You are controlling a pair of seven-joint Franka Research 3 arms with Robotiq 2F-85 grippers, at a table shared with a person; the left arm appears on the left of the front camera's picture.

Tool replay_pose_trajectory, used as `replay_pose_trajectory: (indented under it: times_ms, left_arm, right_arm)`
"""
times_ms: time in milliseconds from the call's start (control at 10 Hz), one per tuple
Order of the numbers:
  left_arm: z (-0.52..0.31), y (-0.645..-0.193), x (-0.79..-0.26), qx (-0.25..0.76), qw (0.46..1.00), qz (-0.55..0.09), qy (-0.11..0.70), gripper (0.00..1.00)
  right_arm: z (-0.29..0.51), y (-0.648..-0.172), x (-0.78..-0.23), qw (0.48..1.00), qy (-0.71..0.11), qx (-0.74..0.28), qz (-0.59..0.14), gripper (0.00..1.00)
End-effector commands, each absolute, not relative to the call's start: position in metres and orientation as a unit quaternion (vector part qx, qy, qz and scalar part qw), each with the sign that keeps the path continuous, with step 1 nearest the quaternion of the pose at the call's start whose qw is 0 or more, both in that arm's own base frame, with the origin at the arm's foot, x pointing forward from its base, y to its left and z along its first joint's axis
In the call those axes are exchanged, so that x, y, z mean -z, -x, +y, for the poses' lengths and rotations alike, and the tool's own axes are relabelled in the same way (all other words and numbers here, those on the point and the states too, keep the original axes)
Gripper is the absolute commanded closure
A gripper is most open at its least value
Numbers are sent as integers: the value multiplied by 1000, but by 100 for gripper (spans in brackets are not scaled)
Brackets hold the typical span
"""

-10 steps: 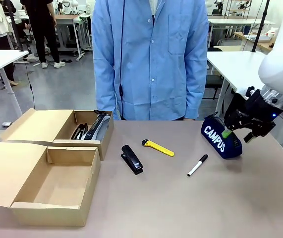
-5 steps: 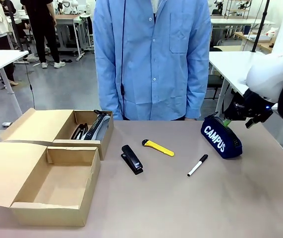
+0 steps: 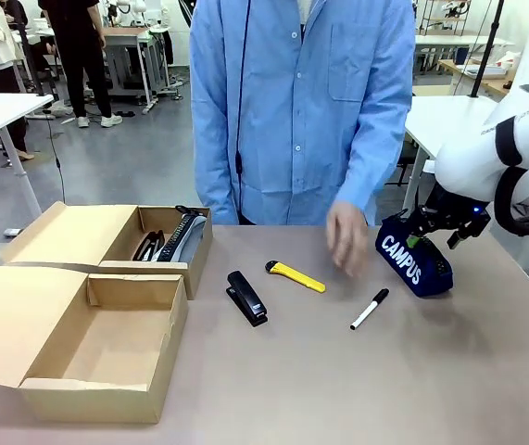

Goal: Place items inside the box.
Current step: Pick up a Pencil pouch or Stapler and place it inside the Mailer Box closest to the robot.

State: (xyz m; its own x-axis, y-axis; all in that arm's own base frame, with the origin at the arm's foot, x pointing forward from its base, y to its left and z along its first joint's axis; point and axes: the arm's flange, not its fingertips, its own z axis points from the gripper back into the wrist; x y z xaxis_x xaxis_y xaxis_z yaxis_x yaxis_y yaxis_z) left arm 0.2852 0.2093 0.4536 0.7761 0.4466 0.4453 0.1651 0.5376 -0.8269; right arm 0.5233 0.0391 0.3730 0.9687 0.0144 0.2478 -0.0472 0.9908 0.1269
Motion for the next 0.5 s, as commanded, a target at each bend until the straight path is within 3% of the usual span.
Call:
replay_pose_trajectory:
  times_ms: [0, 200, 400]
  left_arm:
    - [208, -285, -452, -79, 807, -336, 478, 0]
    - [208, -285, -452, -79, 807, -336, 478, 0]
    - [208, -285, -452, -79, 807, -336, 478, 0]
  right_arm:
    - [-3, -504, -394, 978, -156, 15, -139, 0]
    - [-55, -473, -395, 969, -206, 42, -131, 0]
    - [-127, -441, -378, 894, -429, 86, -98, 0]
